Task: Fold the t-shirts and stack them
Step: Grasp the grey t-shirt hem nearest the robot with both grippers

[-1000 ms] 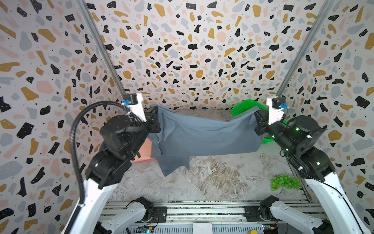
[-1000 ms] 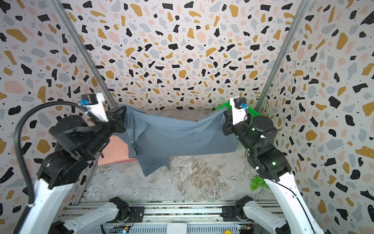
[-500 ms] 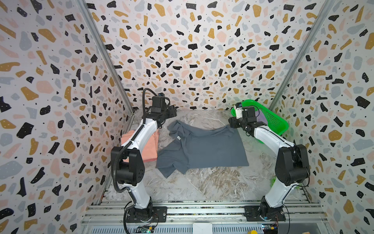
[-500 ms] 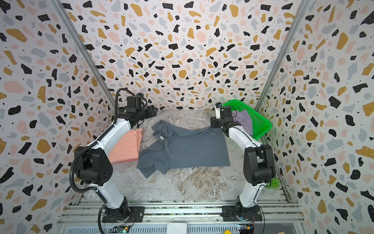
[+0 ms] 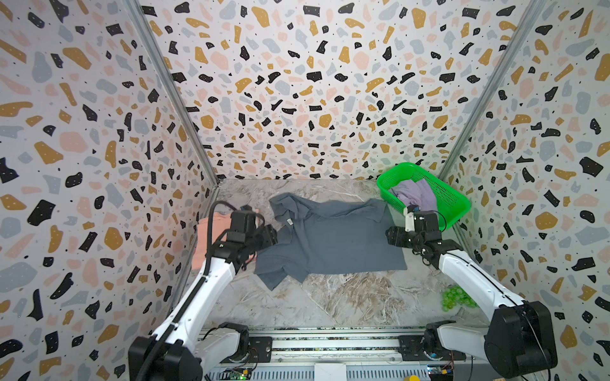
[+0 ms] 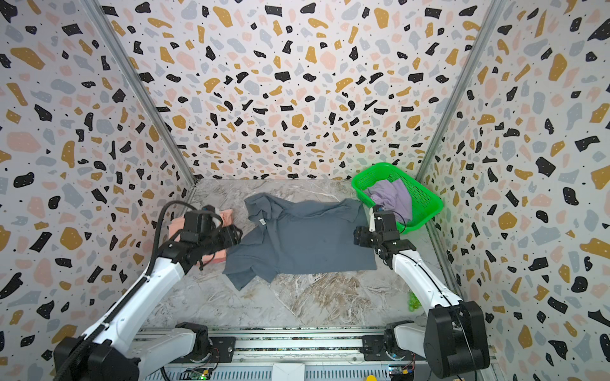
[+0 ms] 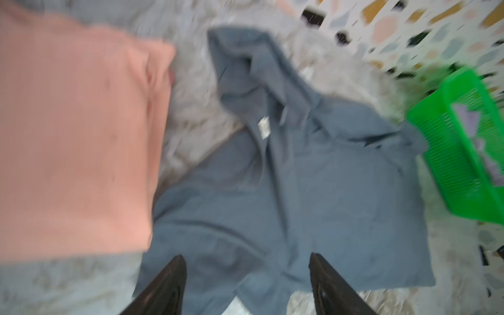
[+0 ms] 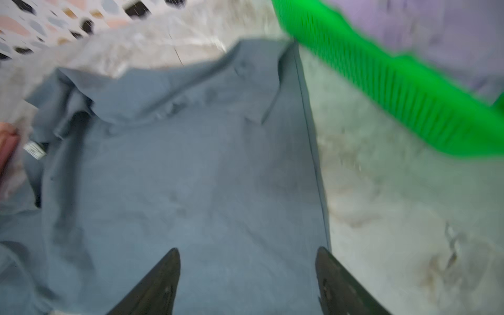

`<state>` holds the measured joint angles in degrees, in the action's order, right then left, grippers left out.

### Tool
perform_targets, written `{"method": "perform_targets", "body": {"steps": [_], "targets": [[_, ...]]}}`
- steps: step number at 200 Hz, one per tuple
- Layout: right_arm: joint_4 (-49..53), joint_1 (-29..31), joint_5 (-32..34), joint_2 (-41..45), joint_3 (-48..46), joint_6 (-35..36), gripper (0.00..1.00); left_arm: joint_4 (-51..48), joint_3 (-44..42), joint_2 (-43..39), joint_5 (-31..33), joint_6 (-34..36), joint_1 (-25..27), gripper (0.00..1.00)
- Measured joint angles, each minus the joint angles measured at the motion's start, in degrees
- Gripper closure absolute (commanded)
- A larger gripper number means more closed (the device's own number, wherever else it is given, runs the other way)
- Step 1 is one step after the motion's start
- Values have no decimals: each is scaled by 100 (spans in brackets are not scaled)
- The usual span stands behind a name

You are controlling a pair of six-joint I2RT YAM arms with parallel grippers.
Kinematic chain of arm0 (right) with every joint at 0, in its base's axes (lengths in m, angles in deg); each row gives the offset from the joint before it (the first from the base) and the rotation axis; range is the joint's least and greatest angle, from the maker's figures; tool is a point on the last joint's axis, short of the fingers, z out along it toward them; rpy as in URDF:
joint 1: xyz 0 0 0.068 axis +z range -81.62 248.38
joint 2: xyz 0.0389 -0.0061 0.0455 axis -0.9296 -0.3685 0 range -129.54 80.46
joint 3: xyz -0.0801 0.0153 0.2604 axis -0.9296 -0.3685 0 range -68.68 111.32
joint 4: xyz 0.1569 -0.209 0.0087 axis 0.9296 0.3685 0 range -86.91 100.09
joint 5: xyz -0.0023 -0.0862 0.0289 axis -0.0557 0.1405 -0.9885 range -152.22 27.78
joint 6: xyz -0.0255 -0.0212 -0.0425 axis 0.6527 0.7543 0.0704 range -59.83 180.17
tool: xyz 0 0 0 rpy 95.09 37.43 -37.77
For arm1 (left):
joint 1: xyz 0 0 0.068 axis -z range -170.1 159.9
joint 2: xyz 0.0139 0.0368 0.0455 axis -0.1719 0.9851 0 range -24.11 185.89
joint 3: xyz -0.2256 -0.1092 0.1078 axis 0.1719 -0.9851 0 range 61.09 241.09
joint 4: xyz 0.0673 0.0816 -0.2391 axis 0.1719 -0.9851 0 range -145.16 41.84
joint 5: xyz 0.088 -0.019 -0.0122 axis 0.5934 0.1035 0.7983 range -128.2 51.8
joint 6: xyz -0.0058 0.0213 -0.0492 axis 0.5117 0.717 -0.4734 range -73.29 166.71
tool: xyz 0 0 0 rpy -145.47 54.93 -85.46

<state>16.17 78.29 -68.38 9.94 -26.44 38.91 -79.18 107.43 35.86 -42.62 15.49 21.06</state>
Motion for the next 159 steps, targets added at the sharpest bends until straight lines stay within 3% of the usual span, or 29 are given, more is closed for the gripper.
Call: {"method": "perform_targets", "body": {"steps": [35,68,119,144,159], "targets": [[229,-254,-22,-160,-393,-271,16,-330,-1123,-599,24,-503,321,28],[127,-297,101,-391,-393,-411,14,-164,-1937,-479,-90,-785,568,29],[-116,-310,247,-1080,-382,-544,14,291,-2087,-35,26,-979,789,30],[-256,-310,271,-1213,-382,-553,15,756,-2103,308,133,-1001,820,41],[-363,-306,269,-1305,-382,-551,16,1104,-2105,518,203,-999,868,55]]}}
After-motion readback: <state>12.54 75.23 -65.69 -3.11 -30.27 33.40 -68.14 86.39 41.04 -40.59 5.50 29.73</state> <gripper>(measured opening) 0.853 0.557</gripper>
